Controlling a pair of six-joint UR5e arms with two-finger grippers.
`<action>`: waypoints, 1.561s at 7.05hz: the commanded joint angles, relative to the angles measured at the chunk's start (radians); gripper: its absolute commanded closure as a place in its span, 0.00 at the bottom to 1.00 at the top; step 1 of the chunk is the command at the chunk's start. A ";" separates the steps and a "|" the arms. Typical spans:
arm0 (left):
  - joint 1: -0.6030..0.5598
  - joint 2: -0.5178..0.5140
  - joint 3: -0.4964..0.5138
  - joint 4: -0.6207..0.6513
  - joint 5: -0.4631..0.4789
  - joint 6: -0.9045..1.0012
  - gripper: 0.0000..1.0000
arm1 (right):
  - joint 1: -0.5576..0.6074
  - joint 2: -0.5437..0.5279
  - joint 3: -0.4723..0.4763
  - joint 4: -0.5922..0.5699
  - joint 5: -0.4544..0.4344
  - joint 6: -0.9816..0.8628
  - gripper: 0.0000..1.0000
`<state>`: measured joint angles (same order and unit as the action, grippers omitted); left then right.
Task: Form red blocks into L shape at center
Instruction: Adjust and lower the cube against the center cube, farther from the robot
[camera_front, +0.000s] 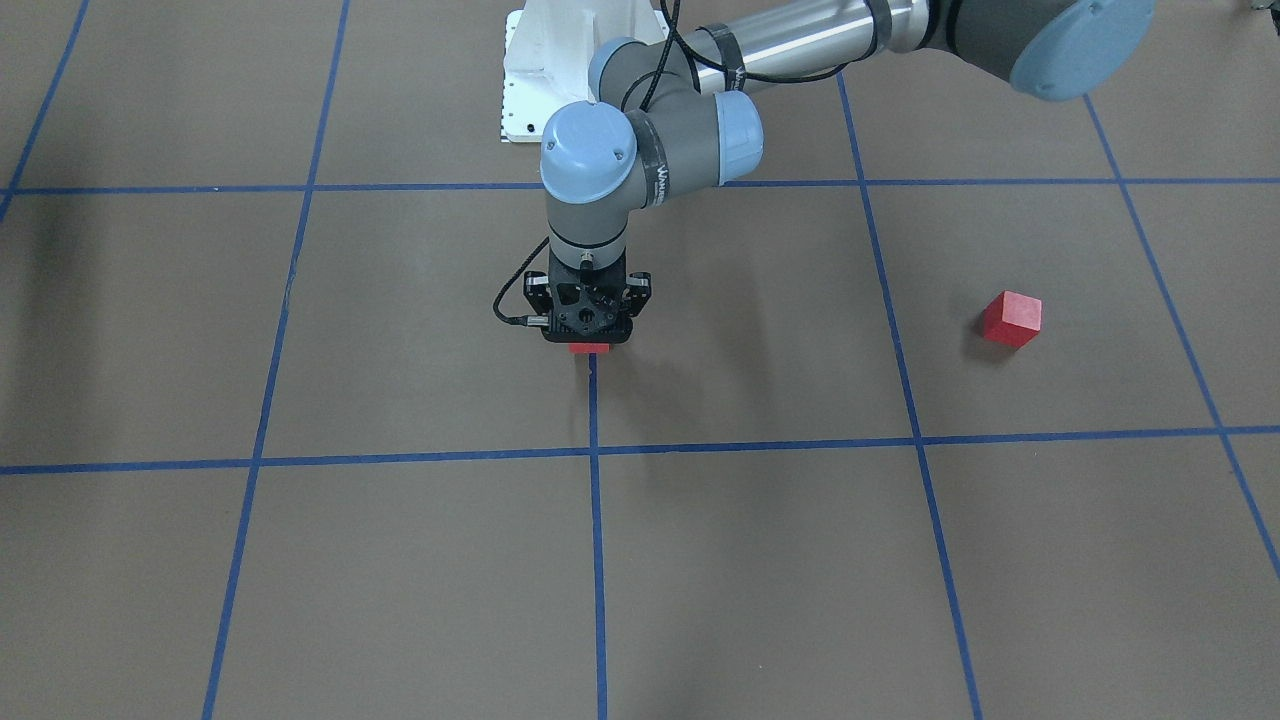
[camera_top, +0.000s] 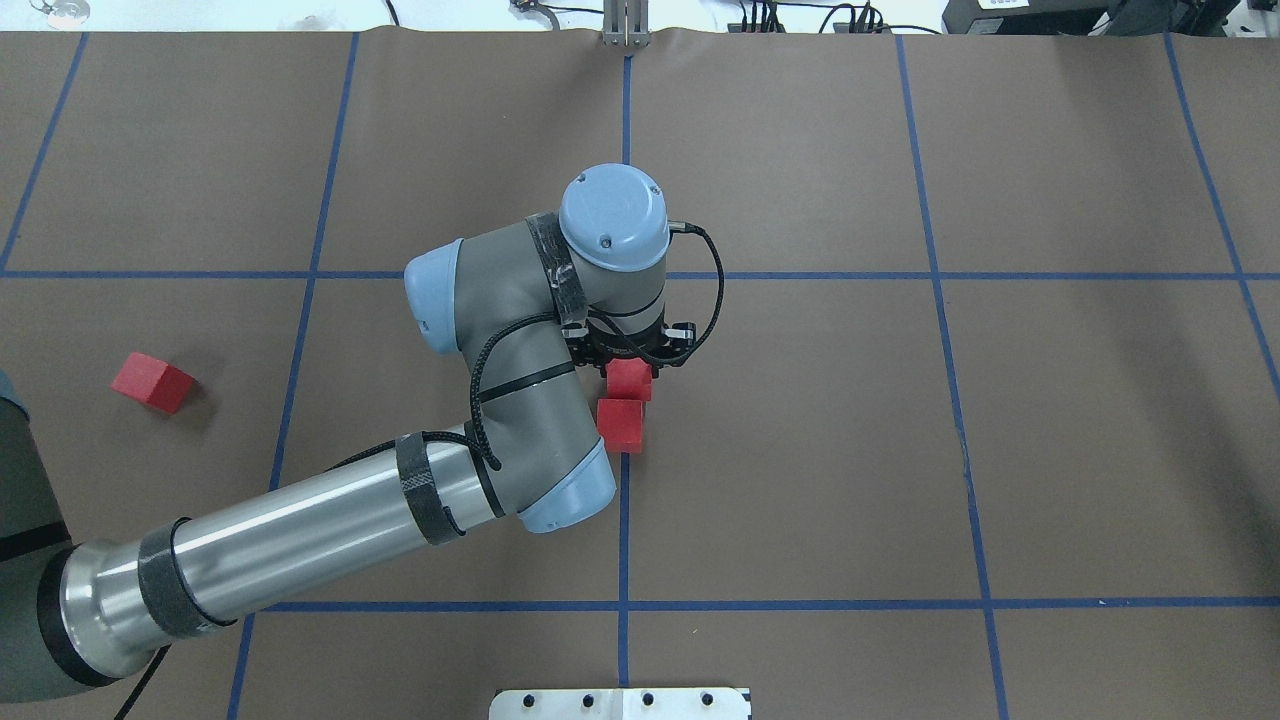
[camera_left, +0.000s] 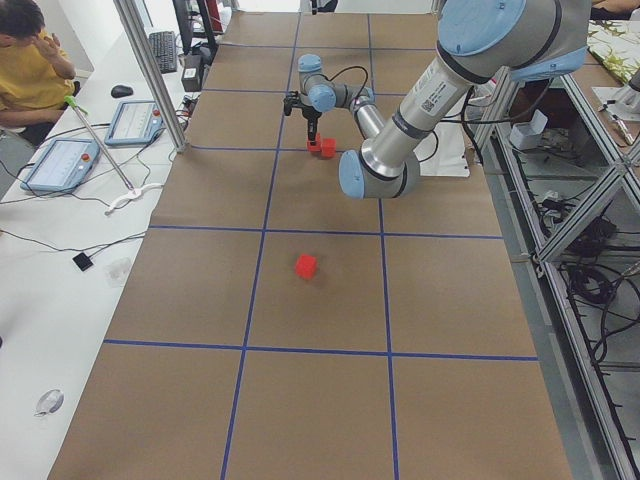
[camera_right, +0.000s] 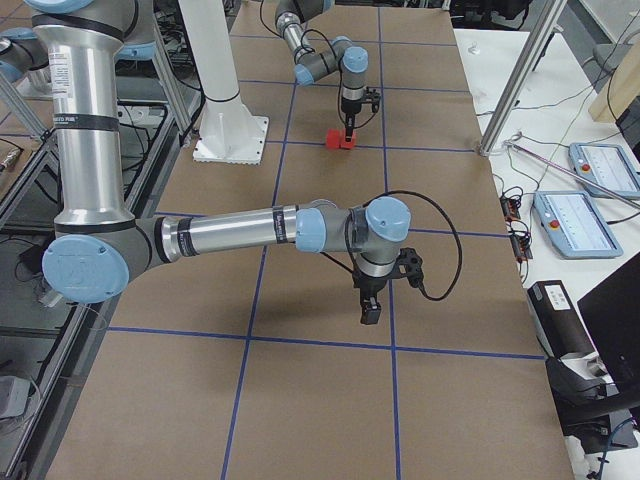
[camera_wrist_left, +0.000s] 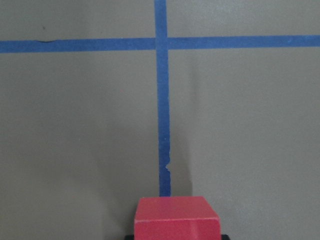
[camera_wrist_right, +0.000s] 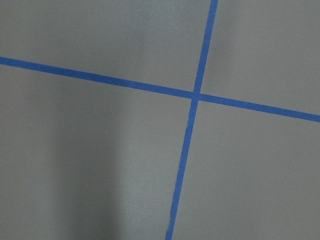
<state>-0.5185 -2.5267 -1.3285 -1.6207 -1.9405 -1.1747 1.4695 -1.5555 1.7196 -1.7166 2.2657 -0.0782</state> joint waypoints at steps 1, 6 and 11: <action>0.000 0.012 0.002 -0.030 0.000 0.003 0.75 | 0.000 0.000 0.000 0.000 0.000 0.000 0.01; 0.002 0.037 0.000 -0.068 -0.002 0.000 0.75 | 0.000 0.002 0.000 0.000 0.000 0.000 0.01; 0.002 0.037 -0.005 -0.059 0.000 -0.011 0.60 | 0.000 0.003 0.000 0.000 0.000 0.000 0.01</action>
<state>-0.5170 -2.4896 -1.3318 -1.6814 -1.9406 -1.1805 1.4695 -1.5534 1.7195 -1.7165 2.2657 -0.0782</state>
